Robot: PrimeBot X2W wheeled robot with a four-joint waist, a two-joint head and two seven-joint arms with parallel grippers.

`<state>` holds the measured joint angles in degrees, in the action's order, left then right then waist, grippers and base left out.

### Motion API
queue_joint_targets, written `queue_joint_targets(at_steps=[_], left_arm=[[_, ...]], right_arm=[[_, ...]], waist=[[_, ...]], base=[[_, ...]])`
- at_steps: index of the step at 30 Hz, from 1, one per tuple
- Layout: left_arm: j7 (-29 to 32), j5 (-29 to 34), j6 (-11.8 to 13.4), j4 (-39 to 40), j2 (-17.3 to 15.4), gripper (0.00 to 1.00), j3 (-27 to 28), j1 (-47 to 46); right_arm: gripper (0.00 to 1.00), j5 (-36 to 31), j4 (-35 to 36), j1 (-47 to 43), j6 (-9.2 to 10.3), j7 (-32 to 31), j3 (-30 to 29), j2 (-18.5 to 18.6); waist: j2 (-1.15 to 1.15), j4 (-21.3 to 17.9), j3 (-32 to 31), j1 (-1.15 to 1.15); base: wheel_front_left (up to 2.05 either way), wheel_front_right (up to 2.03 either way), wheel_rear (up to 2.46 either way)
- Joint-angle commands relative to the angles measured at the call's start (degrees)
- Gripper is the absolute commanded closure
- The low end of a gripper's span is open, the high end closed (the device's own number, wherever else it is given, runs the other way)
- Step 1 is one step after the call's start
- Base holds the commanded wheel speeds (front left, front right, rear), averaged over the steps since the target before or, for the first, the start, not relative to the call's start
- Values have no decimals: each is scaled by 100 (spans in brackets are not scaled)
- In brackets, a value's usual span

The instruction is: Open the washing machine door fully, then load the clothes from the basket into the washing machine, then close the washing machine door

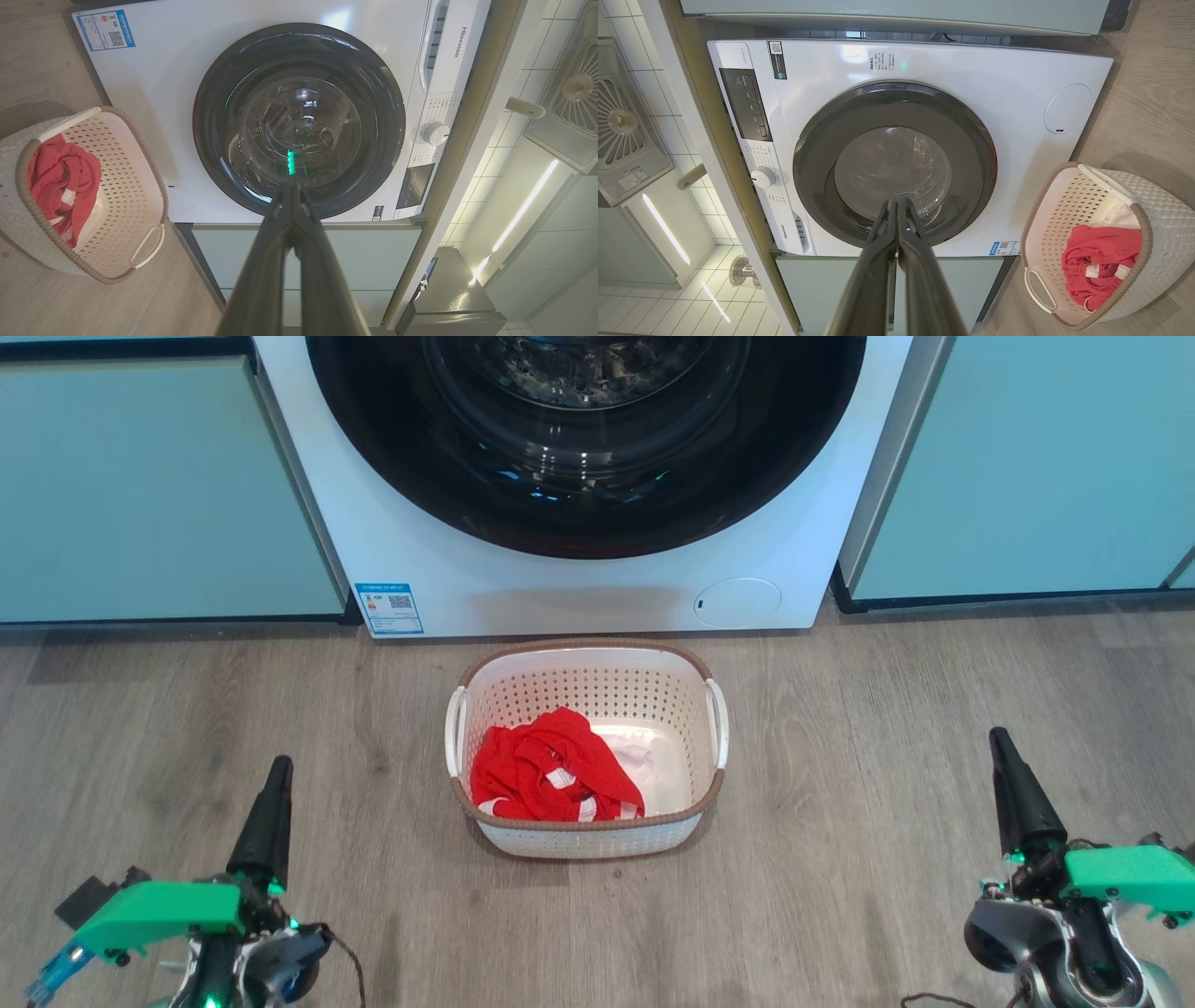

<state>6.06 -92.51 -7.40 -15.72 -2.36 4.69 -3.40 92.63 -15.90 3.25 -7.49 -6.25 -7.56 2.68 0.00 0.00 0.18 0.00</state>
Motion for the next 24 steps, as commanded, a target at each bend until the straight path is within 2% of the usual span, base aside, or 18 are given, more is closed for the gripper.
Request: queue_joint_targets(at_steps=[1, 11, 12, 15, 19, 20, 24], left_arm=[[44, 36, -9, 168, -52, 100, 185, -279], [44, 36, -9, 168, -52, 100, 185, -279], [-4, -1, 0, -23, 3, 0, -2, 3], [-11, 0, 1, -265, 33, 0, -22, 137], [-72, 29, 1, -267, 35, 0, -22, 161], [-257, 315, 0, -167, 27, 0, 88, 157], [-324, 499, 0, -91, 24, 0, 145, 151]], right_arm=[[100, -48, 188, 293, 0, -25, 103, 20], [100, -48, 188, 293, 0, -25, 103, 20], [0, 3, -24, -3, 0, 2, 3, -1], [0, 3, -277, -139, 0, 3, 22, -42], [0, -44, -258, -170, 0, 65, 37, -46], [0, -370, -178, -165, 0, 252, 45, -40], [0, -598, -118, -148, 0, 320, -13, -38]], waist=[[0, 0, 0, 0], [0, 0, 0, 0], [0, 0, 0, 0], [0, 0, 1, 0], [0, -7, -14, 0], [0, -25, -62, 0], [0, -29, -78, 0]], base=[[0, 0, 0], [0, 0, 0], [0, 0, 0], [0, 0, 0], [0, 0, 0], [0, 0, 0], [0, 0, 0]])
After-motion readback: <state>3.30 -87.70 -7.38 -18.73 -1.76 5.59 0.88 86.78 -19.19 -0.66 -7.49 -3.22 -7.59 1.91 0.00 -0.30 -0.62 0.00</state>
